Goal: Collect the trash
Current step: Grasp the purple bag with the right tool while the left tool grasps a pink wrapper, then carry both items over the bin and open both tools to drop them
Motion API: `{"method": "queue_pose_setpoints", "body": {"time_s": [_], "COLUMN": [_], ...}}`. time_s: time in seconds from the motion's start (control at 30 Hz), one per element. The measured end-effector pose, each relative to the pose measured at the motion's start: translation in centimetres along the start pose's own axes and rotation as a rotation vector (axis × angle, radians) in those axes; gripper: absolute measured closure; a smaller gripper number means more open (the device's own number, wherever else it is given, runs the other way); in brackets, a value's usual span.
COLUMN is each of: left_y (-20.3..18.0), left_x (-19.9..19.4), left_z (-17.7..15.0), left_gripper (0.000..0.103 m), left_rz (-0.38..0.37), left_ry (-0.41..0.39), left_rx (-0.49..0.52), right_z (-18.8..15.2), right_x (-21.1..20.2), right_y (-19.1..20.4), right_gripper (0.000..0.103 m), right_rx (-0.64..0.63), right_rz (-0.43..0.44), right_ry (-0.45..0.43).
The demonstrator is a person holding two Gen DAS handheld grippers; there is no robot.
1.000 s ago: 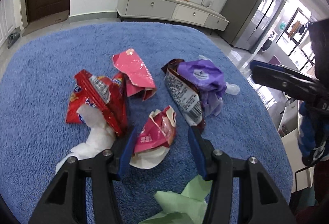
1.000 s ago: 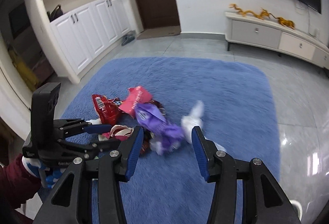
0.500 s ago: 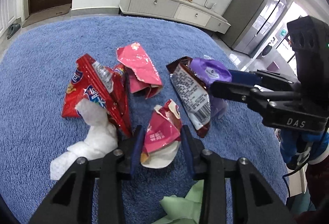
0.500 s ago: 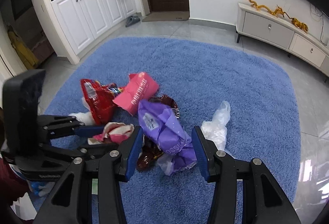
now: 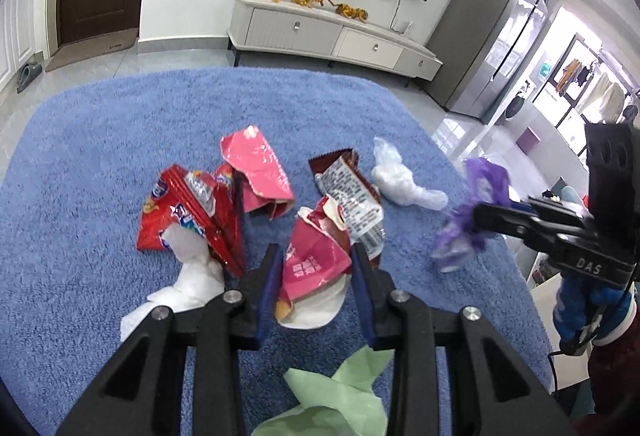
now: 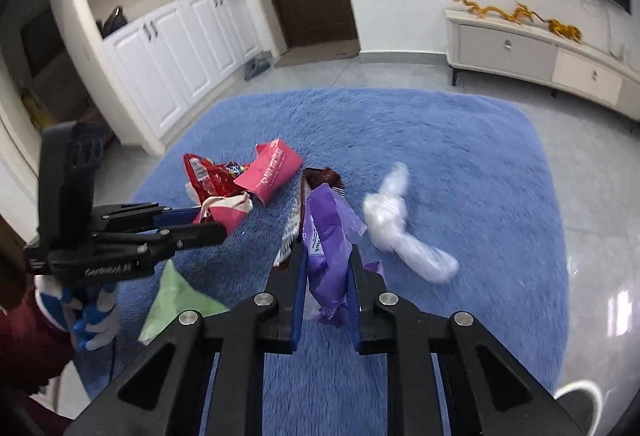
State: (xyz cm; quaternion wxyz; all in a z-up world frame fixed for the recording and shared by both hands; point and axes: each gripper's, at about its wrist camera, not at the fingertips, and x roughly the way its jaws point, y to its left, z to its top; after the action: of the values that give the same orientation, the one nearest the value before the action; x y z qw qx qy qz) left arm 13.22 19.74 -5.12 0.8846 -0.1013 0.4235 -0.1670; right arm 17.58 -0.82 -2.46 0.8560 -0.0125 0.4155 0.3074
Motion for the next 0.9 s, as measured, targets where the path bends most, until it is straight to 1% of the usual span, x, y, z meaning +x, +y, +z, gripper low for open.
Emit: {"method": "queue_pose_setpoints", "body": {"time_s": [0.2, 0.3, 0.43, 0.63, 0.77, 0.9], "left_y": [-1.2, -2.8, -5.4, -11.4, -16.3, -22.2], "left_x": [-1.9, -2.6, -2.6, -1.2, 1.1, 4.1], "left_z": [1.1, 1.7, 2.5, 3.6, 4.0, 4.0], "left_gripper": [0.071, 0.071, 0.071, 0.071, 0.071, 0.071], "left_rz": [-0.017, -0.030, -0.055, -0.102, -0.136, -0.178], "left_ry": [-0.045, -0.063, -0.070, -0.055, -0.018, 0.034], "left_rx": [0.002, 0.014, 0.038, 0.087, 0.128, 0.187], "right_z": [-2.3, -3.4, -5.0, -7.2, -8.9, -11.3], "right_x": [-5.0, -7.6, -10.8, -16.0, -18.5, -20.1], "right_y": [-1.9, -2.6, -4.6, -8.7, -12.0, -15.6], "right_gripper": [0.086, 0.086, 0.086, 0.086, 0.086, 0.086], "right_rx": [0.087, 0.114, 0.164, 0.236, 0.281, 0.347], "right_rz": [-0.001, -0.013, -0.052, -0.109, -0.134, -0.164], "right_ry": [-0.075, -0.115, -0.162, -0.260, -0.318, -0.354]}}
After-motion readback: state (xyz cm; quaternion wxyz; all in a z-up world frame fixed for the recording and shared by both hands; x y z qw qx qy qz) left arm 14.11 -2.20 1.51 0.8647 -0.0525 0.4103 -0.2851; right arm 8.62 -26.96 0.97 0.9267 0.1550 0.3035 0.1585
